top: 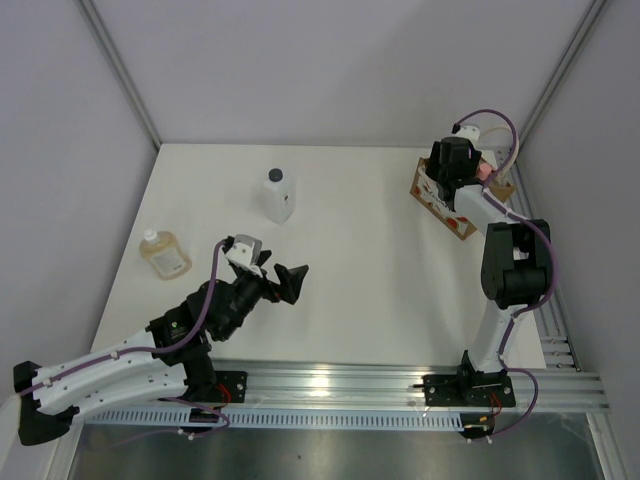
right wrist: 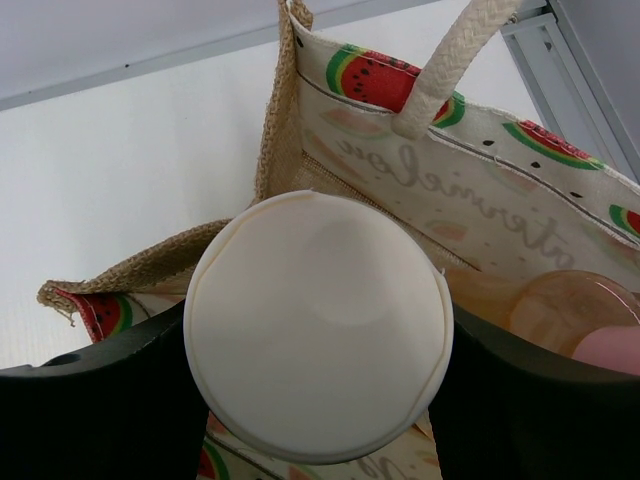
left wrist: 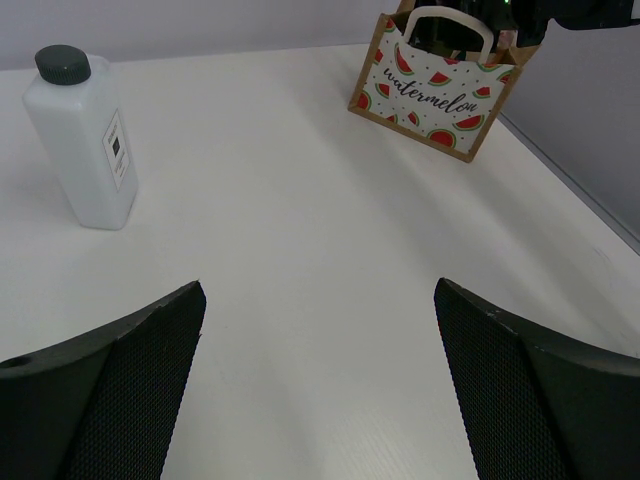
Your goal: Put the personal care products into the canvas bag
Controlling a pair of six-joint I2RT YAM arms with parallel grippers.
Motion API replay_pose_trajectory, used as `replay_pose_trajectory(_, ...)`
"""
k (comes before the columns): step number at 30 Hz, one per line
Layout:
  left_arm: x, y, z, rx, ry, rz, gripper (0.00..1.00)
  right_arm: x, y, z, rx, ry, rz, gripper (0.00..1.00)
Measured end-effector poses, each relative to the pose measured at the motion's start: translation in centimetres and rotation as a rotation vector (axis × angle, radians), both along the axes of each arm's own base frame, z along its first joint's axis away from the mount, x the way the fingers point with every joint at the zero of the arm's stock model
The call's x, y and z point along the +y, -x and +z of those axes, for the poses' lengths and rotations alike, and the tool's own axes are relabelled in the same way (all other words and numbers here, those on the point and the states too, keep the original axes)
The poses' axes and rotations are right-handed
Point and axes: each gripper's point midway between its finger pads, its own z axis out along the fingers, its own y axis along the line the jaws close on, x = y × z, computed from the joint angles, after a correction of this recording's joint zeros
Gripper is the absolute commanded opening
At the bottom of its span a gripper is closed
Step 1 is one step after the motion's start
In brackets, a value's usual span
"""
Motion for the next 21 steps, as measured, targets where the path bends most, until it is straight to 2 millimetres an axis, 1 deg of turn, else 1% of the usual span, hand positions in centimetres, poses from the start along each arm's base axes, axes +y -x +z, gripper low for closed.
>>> replay_pose_trajectory(6,0.01,0.01,0.01,0.000,0.000,0.000,0.99,0.01,0.01,-0.02,0.001,-0.001,0.001,0.67)
replay_pose_trajectory(15,0.00,0.05,0.06,-0.001,0.002,-0.003,0.99,0.04,0.11,-0.16,0.006,-0.008,-0.004,0.75)
replay_pose_trajectory(18,-0.02,0.06,0.05,0.000,0.002,-0.004,0.99,0.04,0.13,-0.19,0.007,-0.009,-0.004,0.79)
replay_pose_trajectory(21,-0.02,0.06,0.05,0.000,0.002,-0.004,0.99,0.07,-0.04,0.31,-0.011,-0.011,-0.004,0.79)
